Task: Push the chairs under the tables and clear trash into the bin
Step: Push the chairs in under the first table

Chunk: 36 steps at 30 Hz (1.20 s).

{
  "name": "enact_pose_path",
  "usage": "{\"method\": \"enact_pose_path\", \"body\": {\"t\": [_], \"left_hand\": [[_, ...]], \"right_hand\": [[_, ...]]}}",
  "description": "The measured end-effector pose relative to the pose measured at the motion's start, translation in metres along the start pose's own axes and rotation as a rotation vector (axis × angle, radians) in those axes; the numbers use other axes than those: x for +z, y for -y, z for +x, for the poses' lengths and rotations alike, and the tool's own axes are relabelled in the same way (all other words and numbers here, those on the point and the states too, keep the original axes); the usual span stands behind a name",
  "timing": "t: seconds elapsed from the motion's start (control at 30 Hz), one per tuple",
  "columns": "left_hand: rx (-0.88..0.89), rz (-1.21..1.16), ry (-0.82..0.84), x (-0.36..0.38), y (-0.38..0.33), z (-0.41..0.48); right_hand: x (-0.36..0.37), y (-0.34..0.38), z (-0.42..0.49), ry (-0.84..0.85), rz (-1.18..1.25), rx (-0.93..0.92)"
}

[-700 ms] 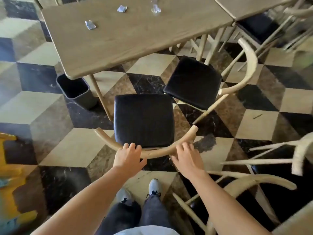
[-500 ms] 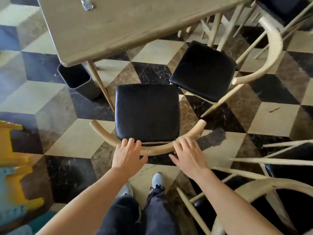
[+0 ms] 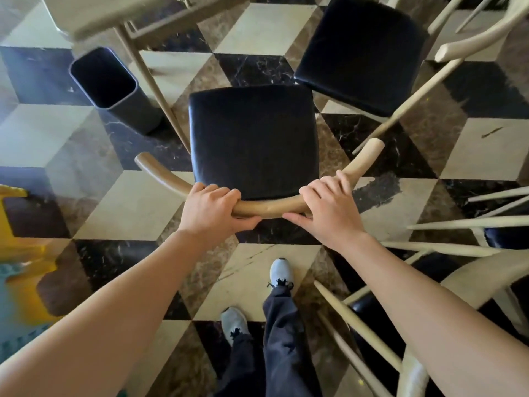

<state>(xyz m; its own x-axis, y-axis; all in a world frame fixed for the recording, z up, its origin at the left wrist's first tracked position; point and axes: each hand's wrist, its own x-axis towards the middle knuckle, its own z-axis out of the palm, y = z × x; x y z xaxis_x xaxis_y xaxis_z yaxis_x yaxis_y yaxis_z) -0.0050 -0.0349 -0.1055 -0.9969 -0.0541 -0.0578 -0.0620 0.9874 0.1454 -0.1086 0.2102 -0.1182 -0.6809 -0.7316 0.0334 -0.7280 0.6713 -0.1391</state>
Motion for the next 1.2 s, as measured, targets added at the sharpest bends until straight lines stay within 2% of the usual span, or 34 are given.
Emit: {"method": "enact_pose_path", "body": {"t": [0.07, 0.27, 0.5, 0.73, 1.2], "left_hand": [[0.015, 0.06, 0.001, 0.002, 0.006, 0.003], [0.068, -0.001, -0.217, 0.016, 0.007, 0.001], [0.145, 0.022, -0.398, 0.029, 0.017, 0.009], [0.155, 0.031, -0.432, 0.029, 0.02, 0.019], [0.071, 0.012, -0.403, 0.022, 0.023, 0.045]], "right_hand": [[0.009, -0.001, 0.0, -0.074, -0.001, -0.002], [0.021, -0.008, 0.0, -0.233, 0.031, -0.045], [0.019, -0.03, 0.03, -0.272, -0.003, -0.277], [0.022, -0.035, 0.041, -0.338, 0.012, -0.305], [0.022, -0.061, 0.085, -0.281, 0.021, -0.433]]}}
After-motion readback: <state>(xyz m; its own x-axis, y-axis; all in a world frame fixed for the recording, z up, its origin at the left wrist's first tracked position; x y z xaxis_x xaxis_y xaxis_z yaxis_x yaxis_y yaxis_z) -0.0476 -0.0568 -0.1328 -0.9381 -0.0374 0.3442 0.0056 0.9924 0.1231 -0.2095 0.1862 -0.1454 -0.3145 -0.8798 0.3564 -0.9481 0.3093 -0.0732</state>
